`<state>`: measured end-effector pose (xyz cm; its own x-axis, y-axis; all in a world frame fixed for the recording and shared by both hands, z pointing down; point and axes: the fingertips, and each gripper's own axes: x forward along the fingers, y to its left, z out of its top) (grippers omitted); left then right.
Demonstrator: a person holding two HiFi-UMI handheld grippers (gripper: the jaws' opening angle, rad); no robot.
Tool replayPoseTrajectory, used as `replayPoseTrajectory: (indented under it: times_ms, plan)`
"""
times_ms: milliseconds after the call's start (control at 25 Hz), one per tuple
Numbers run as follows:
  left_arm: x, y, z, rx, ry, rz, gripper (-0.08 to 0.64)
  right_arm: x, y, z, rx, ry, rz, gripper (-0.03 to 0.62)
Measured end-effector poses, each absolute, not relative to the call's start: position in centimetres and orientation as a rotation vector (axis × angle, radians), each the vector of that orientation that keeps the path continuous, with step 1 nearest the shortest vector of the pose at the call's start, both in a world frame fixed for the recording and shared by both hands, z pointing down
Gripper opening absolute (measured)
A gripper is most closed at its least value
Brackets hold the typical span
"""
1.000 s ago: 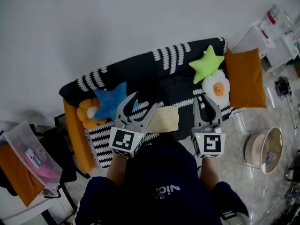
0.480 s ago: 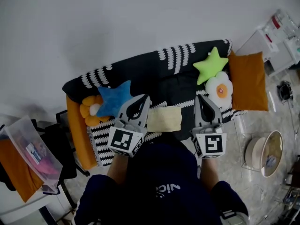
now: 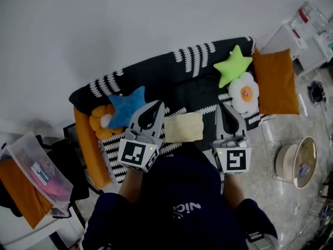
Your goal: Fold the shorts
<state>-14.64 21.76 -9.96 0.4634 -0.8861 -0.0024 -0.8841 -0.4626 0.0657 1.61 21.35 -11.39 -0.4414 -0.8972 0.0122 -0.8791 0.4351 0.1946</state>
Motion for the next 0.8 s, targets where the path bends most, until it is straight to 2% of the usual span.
replayPoseTrajectory:
  times_ms: [800]
  plan:
    - [-14.7, 23.8, -9.3, 2.685, -1.533, -0.104, 0.003, 2.2, 23.5, -10.0, 1.63, -2.486, -0.294, 0.008]
